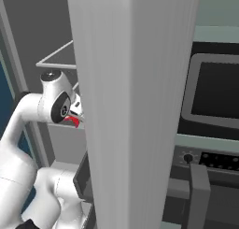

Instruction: Take the fish out of the fridge, briefly rinse it in the sink, and place it on the tray next to the sink.

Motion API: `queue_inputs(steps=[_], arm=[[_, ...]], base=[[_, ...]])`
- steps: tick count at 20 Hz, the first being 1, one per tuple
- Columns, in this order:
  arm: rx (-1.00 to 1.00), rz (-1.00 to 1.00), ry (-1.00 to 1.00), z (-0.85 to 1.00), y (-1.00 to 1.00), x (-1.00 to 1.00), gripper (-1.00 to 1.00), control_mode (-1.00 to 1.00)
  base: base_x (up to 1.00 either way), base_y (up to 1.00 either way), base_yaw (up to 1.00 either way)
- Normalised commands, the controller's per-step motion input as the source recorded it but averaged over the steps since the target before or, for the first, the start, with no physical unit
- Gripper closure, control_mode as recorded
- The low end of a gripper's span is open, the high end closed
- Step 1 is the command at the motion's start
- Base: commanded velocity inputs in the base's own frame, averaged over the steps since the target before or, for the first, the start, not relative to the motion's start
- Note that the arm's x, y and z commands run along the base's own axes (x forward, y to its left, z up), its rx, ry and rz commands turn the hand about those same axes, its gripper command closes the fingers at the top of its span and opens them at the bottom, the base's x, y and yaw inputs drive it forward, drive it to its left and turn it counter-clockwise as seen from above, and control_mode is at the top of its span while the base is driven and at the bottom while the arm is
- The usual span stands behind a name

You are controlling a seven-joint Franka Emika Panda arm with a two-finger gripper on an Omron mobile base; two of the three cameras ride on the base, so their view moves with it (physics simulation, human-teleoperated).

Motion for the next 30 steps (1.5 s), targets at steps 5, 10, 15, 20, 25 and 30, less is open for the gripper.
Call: queue_inputs(steps=[5, 10, 15, 20, 25, 30], arm=[[0.06, -0.01, 0.01, 0.66, 0.00, -1.00, 1.00, -1.00], [0.02, -0.05, 0.00, 0.66, 0.00, -0.97, 1.00, -1.00], [-0.11, -0.06, -0.24, 0.30, 0.06, -0.66, 1.00, -1.00], [-0.03, 0.00, -0.10, 0.03, 0.04, -0.07, 1.00, -1.00], [0.00, 0.00, 0.00, 0.00, 0.00, -0.10, 1.00, 1.00], [0.00, 0.00, 0.00, 0.00, 0.00, 0.00, 1.00, 1.00]], base=[[0.00, 0.00, 0.00], [0.00, 0.00, 0.00], [0.00, 0.00, 0.00], [0.00, 0.00, 0.00], [-0.78, 0.11, -0.04], [-1.00, 0.47, -0.45]])
